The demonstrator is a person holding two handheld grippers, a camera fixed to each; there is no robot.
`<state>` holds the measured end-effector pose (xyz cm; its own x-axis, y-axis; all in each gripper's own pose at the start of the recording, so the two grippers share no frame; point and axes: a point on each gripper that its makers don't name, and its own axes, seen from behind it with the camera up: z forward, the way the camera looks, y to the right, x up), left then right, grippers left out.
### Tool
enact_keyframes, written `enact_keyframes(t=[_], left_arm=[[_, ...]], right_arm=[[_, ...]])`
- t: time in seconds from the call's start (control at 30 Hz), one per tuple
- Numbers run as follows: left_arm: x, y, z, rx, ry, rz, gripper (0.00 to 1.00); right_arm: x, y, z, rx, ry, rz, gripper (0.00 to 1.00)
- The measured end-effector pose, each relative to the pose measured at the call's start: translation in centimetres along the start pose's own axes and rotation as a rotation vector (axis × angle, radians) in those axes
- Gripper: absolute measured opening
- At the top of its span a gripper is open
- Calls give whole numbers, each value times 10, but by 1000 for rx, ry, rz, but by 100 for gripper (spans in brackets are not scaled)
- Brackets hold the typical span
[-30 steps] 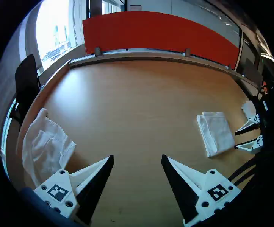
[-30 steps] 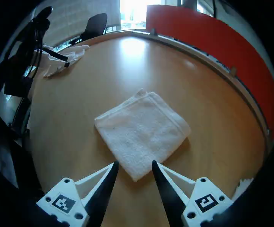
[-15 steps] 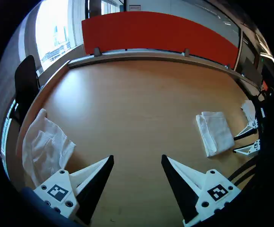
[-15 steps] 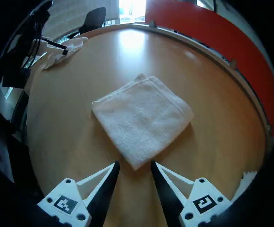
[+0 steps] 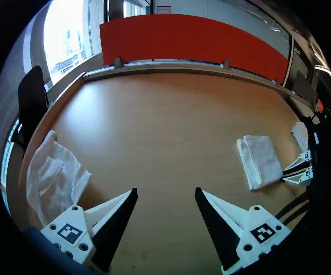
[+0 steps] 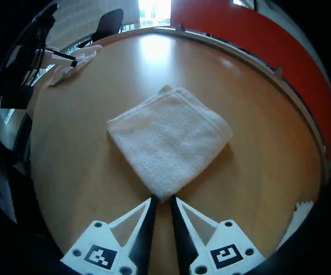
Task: Fold towel
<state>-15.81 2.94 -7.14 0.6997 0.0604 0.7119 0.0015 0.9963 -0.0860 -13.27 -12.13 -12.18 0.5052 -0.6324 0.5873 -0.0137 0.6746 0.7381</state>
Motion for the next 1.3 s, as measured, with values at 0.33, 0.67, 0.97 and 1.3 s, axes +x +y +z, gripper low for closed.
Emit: enact_keyframes(t=[0.33,0.67,0.97,1.3], left_arm=[[-1,0,0,1,-1,0,93],[-2,-1,-1,1,-2,-2,93],[-2,-1,-2,0,4,-4,93],[0,-2,-5,-1,18,-11,93]], right_arm=[[2,-1,0,-1,16,13,4],[24,5,-10,-25,64,3,4],[66,9,-29,-44,113,-41,4],[124,13,-51,-66,186,-109,4]])
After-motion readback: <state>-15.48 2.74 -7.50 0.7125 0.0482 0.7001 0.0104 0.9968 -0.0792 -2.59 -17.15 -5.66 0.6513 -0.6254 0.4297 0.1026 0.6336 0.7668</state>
